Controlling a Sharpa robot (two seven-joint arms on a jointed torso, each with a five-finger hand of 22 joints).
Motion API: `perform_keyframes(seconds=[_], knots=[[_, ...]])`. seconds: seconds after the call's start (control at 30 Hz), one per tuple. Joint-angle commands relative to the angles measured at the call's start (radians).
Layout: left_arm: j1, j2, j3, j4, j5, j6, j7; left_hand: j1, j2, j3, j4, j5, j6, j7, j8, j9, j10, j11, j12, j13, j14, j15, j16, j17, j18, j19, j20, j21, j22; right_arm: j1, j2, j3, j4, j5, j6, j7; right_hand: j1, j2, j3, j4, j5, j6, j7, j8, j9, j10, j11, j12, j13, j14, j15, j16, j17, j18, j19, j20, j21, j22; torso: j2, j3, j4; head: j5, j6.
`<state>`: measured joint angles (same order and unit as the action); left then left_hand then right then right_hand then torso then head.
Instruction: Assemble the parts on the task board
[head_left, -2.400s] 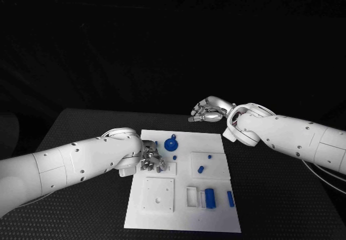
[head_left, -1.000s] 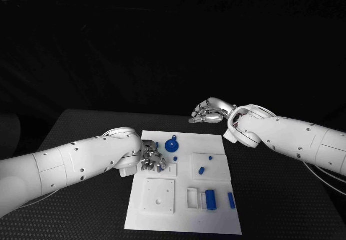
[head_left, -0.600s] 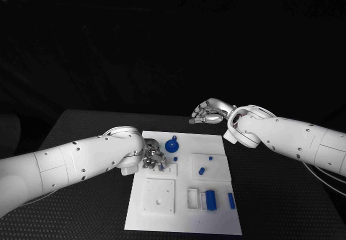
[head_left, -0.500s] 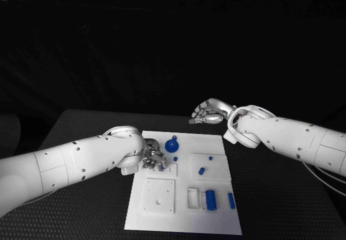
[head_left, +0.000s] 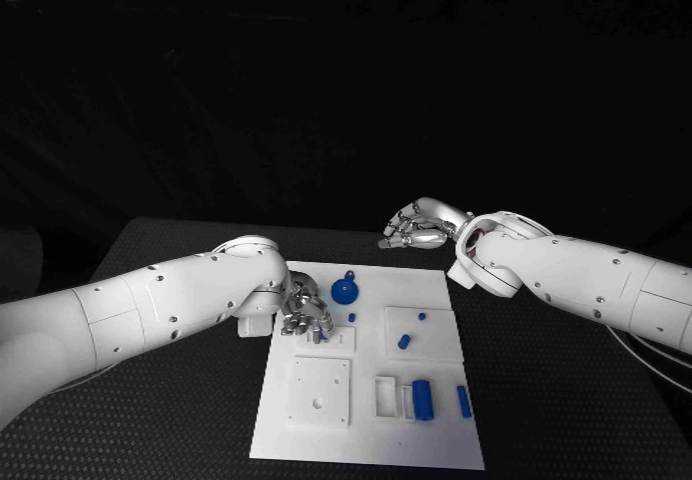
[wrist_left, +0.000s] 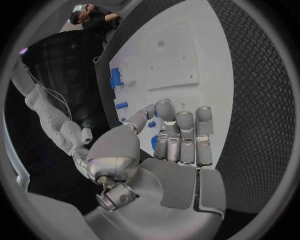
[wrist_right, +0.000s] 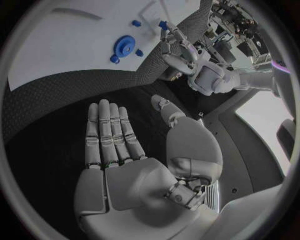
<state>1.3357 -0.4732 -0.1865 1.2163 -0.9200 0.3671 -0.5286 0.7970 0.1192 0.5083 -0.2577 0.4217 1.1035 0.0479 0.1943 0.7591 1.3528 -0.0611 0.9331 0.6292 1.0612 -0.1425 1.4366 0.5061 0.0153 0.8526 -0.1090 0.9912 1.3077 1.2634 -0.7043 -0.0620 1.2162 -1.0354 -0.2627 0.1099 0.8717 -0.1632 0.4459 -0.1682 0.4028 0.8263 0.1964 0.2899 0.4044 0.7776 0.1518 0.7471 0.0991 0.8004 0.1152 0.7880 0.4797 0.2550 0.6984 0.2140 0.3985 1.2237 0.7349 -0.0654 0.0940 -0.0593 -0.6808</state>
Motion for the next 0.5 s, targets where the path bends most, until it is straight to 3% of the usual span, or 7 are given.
perform_keyframes(seconds=[0.03, 0.17, 0.33, 0.5], knots=[[0.006, 0.013, 0.000, -0.020, 0.086, 0.109, 0.004, 0.039, 0.030, 0.047, -0.036, 0.009, 0.008, -0.001, 0.006, 0.000, 0.000, -0.004, 0.004, 0.001, 0.012, -0.022, 0.006, 0.001, 0.000, 0.001, -0.137, 0.004, 0.021, -0.002, 0.001, 0.000, 0.000, -0.001, 0.013, 0.005, 0.000, 0.002, -0.002, 0.003, 0.006, -0.005, 0.000, 0.006, -0.001, 0.003, 0.003, 0.006, -0.002, -0.005, 0.005, 0.007, -0.001, 0.007, 0.000, 0.004, -0.005, 0.001, 0.001, 0.0003, -0.0005, 0.001, 0.001], [0.011, 0.028, 0.000, -0.048, 0.093, 0.115, 0.007, 0.039, 0.032, 0.046, -0.035, 0.018, 0.011, -0.002, 0.009, 0.001, -0.001, -0.005, 0.005, 0.002, 0.012, -0.022, 0.007, 0.001, -0.002, -0.002, -0.136, 0.005, 0.021, -0.002, 0.002, 0.000, 0.000, -0.001, 0.013, 0.005, 0.000, 0.002, -0.002, 0.003, 0.006, -0.005, 0.000, 0.006, -0.001, 0.003, 0.003, 0.006, -0.002, -0.005, 0.005, 0.007, -0.001, 0.007, 0.000, 0.004, -0.005, 0.002, 0.000, 0.0008, 0.0005, 0.002, 0.000], [0.013, 0.049, -0.001, -0.079, 0.104, 0.112, 0.002, 0.031, 0.034, 0.044, -0.037, 0.076, 0.024, -0.008, 0.025, 0.010, 0.000, -0.011, 0.012, 0.006, 0.014, -0.026, 0.012, 0.003, -0.002, -0.006, -0.137, 0.014, 0.021, -0.002, 0.004, 0.000, 0.001, -0.005, 0.013, 0.004, 0.000, 0.002, -0.002, 0.003, 0.006, -0.005, 0.000, 0.006, -0.001, 0.003, 0.003, 0.006, -0.002, -0.005, 0.005, 0.007, -0.001, 0.007, 0.000, 0.004, -0.005, 0.002, -0.001, 0.0015, 0.0014, 0.003, 0.001], [0.013, 0.055, -0.001, -0.082, 0.075, 0.080, 0.002, 0.030, 0.034, 0.045, -0.037, 0.087, 0.025, -0.009, 0.029, 0.014, 0.000, -0.012, 0.014, 0.007, 0.015, -0.028, 0.014, 0.004, -0.001, -0.006, -0.138, 0.017, 0.021, -0.002, 0.004, 0.000, 0.000, -0.005, 0.013, 0.004, 0.000, 0.002, -0.002, 0.003, 0.006, -0.005, 0.000, 0.006, -0.002, 0.003, 0.003, 0.006, -0.003, -0.005, 0.005, 0.007, -0.001, 0.007, -0.001, 0.004, -0.005, 0.002, 0.000, 0.0004, 0.0003, 0.006, 0.002]])
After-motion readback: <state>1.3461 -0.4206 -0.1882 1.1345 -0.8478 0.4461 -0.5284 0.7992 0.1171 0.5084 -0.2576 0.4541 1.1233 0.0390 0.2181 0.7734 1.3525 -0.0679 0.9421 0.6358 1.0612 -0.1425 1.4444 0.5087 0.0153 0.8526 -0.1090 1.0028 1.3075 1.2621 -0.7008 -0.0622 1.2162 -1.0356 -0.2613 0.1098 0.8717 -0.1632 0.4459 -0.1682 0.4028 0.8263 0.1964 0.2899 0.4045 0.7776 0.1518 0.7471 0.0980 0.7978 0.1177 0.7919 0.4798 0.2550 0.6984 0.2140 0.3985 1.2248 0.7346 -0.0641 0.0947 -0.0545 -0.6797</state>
